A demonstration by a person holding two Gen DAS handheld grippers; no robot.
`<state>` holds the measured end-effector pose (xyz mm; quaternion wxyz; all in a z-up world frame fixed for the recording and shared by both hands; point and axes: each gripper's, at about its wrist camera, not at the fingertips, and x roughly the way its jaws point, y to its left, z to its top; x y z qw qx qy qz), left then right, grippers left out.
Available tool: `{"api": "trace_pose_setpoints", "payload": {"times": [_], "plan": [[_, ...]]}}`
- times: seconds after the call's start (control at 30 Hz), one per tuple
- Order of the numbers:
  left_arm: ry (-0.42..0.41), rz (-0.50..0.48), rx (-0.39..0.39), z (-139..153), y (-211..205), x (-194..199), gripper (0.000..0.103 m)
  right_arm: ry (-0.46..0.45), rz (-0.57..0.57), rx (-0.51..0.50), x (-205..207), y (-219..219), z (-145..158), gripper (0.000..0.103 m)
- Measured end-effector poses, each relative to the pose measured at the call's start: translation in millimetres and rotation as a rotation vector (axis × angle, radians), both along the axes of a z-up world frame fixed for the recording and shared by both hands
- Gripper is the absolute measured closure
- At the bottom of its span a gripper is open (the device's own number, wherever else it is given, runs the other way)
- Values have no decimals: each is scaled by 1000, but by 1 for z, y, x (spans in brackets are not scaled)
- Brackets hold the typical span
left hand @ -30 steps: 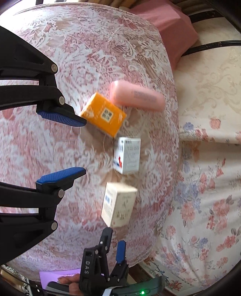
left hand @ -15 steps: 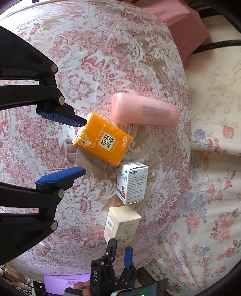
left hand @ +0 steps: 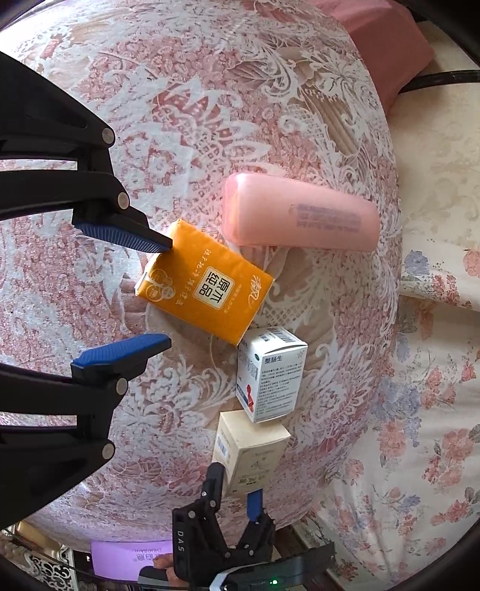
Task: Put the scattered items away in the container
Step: 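Move both open tools back over the bed toward the orange pack and cream box, then grasp the orange tissue pack with the left tool while the right tool grasps the cream box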
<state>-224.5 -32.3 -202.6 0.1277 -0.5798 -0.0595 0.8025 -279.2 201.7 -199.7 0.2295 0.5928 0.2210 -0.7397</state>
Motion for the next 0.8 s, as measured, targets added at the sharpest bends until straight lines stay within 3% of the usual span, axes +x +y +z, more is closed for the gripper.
{"api": "trace_pose_setpoints", "payload": {"times": [0.17,0.27,0.43,0.6,0.8], "plan": [[11,-1,15,6,-8,-6,56,-6,53,-21,1,-4,3,33],[18,-55,-17,8,-5,-7,55,-8,101,-23,0,-5,7,32],[35,-216,-88,8,8,-7,39,16,261,22,1,-10,17,26],[39,-285,-120,7,9,-13,39,48,376,26,-2,-15,30,22],[14,-359,-104,0,9,-23,39,18,517,59,-5,-29,20,22]]}}
